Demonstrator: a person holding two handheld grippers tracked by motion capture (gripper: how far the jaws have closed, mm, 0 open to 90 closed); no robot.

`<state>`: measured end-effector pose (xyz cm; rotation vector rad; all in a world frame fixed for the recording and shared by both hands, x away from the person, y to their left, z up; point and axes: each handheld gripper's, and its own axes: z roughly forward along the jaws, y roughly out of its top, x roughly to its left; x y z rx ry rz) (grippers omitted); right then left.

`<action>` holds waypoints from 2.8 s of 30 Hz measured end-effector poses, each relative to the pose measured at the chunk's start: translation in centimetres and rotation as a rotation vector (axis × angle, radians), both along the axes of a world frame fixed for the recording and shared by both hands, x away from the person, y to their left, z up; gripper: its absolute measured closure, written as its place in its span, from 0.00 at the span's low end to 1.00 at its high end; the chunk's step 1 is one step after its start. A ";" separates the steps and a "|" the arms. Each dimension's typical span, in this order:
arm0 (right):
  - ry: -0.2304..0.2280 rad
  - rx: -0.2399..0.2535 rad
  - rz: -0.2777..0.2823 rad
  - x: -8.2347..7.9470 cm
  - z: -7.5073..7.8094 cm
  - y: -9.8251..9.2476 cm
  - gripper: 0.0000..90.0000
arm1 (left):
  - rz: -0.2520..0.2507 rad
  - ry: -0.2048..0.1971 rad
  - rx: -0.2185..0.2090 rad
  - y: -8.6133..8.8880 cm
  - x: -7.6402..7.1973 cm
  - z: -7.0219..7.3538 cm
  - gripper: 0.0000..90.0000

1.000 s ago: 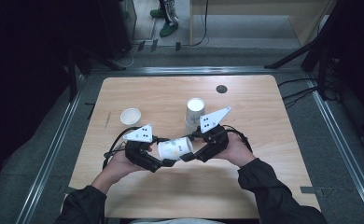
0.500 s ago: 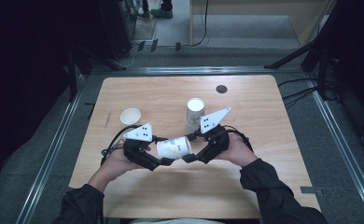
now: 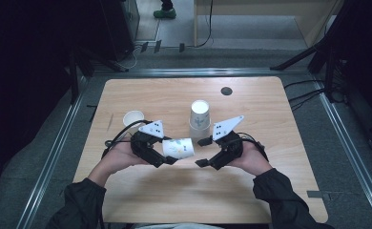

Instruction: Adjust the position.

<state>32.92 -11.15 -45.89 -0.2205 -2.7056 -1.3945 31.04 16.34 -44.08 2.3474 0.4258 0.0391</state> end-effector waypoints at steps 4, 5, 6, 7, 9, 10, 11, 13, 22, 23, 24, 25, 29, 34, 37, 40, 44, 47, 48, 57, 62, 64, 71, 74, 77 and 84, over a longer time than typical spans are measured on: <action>-0.011 -0.033 -0.019 -0.3 -0.4 -0.5 0.28 | -0.030 -0.005 0.031 -1.0 0.2 0.1 0.28; -0.014 -0.044 -0.022 -0.3 -0.5 -0.5 0.28 | -0.037 -0.008 0.039 -1.2 0.3 0.1 0.28; -0.012 -0.049 -0.023 -0.3 -0.7 -0.6 0.28 | -0.048 -0.005 0.055 -1.5 0.4 0.0 0.28; -0.010 -0.055 -0.029 -0.3 -0.8 -0.7 0.28 | -0.053 -0.003 0.064 -1.7 0.5 0.0 0.28; -0.005 -0.061 -0.034 -0.4 -0.9 -0.8 0.28 | -0.066 0.005 0.078 -2.1 0.6 -0.2 0.28; -0.007 -0.060 -0.038 -0.5 -1.0 -0.8 0.29 | -0.074 0.013 0.088 -2.3 0.7 -0.3 0.28; -0.009 -0.060 -0.038 -0.5 -1.0 -0.9 0.29 | -0.080 0.019 0.096 -2.6 0.7 -0.4 0.28; -0.011 -0.062 -0.042 -0.6 -1.1 -0.9 0.29 | -0.095 0.033 0.101 -2.9 0.9 -0.6 0.28; -0.021 -0.082 -0.045 -0.8 -1.8 -0.7 0.29 | -0.151 0.045 0.172 -4.8 1.2 -1.5 0.28; -0.018 -0.083 -0.042 -0.8 -1.8 -0.7 0.29 | -0.151 0.043 0.182 -5.0 1.2 -1.6 0.28; -0.018 -0.085 -0.041 -0.9 -1.9 -0.6 0.29 | -0.150 0.045 0.189 -5.2 1.2 -1.6 0.28; -0.020 -0.084 -0.037 -0.9 -1.9 -0.5 0.29 | -0.151 0.044 0.194 -5.3 1.1 -1.6 0.28; -0.030 -0.102 -0.023 -1.1 -2.1 -0.1 0.30 | -0.176 0.048 0.221 -5.8 0.8 -1.7 0.28; -0.039 -0.127 0.007 -1.3 -2.4 0.6 0.33 | -0.192 0.040 0.235 -6.3 0.5 -1.8 0.28; -0.045 -0.135 0.029 -1.6 -2.4 0.9 0.37 | -0.199 0.038 0.243 -6.6 0.3 -1.9 0.28; -0.046 -0.151 0.035 -1.7 -2.4 0.9 0.38 | -0.209 0.036 0.240 -6.6 0.2 -2.0 0.28; -0.039 -0.145 0.039 -1.8 -2.2 0.8 0.39 | -0.206 0.030 0.186 -6.2 0.3 -1.6 0.17; -0.053 -0.132 0.030 -1.8 -2.0 0.7 0.39 | -0.166 0.027 0.141 -5.8 0.5 -1.2 0.11; -0.052 -0.122 0.028 -1.8 -1.9 0.6 0.39 | -0.164 0.024 0.122 -5.5 0.6 -1.1 0.10; -0.034 -0.032 0.012 -1.1 -0.8 -0.3 0.39 | -0.106 -0.026 0.021 -3.7 0.1 -0.3 0.10; -0.031 -0.002 0.026 -0.7 -0.2 -0.2 0.39 | -0.073 -0.004 -0.023 -2.8 -0.4 -0.2 0.11; -0.035 0.011 0.034 -0.5 -0.1 -0.2 0.39 | -0.053 -0.005 -0.047 -2.4 -0.6 -0.2 0.11; -0.043 0.052 0.072 -0.2 0.4 0.2 0.39 | 0.007 -0.016 -0.127 -1.0 -1.8 -0.4 0.14; -0.025 0.057 0.089 0.0 0.4 0.5 0.39 | 0.032 0.000 -0.152 -0.6 -2.2 -0.7 0.14; -0.002 0.052 0.100 0.1 0.2 0.7 0.39 | 0.045 0.004 -0.187 -0.5 -2.5 -0.8 0.14; 0.034 0.038 0.141 0.2 -0.4 1.5 0.38 | 0.059 0.007 -0.205 -0.6 -2.7 -1.0 0.17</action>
